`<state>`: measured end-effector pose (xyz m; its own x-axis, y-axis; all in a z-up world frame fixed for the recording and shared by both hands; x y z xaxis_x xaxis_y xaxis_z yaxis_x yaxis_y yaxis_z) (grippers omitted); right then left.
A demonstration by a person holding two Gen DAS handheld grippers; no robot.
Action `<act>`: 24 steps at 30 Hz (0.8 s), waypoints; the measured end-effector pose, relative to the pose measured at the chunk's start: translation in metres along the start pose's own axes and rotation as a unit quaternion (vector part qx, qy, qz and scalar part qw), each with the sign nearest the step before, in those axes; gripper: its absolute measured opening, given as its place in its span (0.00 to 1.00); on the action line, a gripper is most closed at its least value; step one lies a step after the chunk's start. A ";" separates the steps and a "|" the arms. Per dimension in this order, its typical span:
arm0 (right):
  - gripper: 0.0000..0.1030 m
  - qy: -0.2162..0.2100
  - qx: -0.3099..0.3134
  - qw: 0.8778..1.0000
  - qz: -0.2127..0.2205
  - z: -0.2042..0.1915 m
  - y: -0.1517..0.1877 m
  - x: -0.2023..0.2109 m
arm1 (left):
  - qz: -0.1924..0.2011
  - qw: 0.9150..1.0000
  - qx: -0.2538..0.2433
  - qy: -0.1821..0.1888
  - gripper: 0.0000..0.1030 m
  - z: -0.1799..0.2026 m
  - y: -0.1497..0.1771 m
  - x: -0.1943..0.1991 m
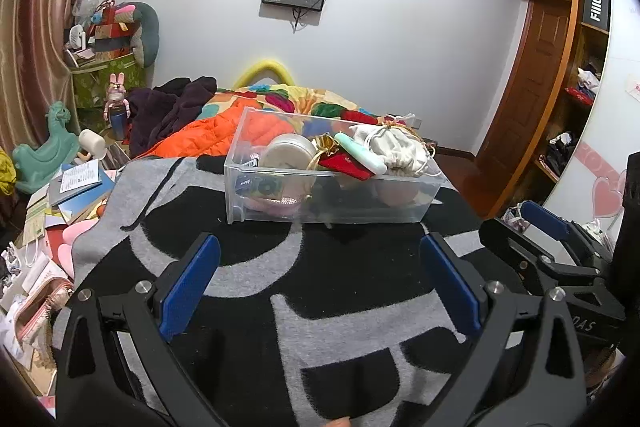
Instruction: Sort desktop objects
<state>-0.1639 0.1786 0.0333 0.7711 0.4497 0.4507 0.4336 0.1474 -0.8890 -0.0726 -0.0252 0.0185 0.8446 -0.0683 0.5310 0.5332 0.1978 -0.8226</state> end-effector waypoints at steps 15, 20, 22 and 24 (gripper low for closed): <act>0.99 -0.005 0.006 1.000 0.005 -0.004 0.001 0.005 | 0.015 1.000 0.014 -0.001 0.98 -0.004 -0.002 0.007; 0.99 -0.008 0.006 1.000 0.004 -0.006 0.002 0.004 | 0.023 0.999 0.014 -0.020 0.98 -0.004 -0.002 0.008; 0.99 -0.008 0.004 1.000 0.002 -0.005 0.002 0.003 | 0.025 0.999 0.011 -0.028 0.98 -0.003 -0.002 0.007; 0.99 -0.009 0.002 1.000 0.001 -0.004 0.003 0.002 | 0.023 0.999 0.009 -0.033 0.98 -0.001 -0.001 0.005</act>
<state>-0.1596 0.1763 0.0322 0.7635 0.4656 0.4476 0.4307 0.1494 -0.8901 -0.0693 -0.0272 0.0218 0.8632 0.0060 0.5048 0.4916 0.2175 -0.8432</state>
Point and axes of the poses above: each gripper's, at about its wrist camera, not at the fingertips, and x roughly against the way its jaws point, z to its right, y to its underside, the point moved 3 cm from there along -x, roughly the way its jaws point
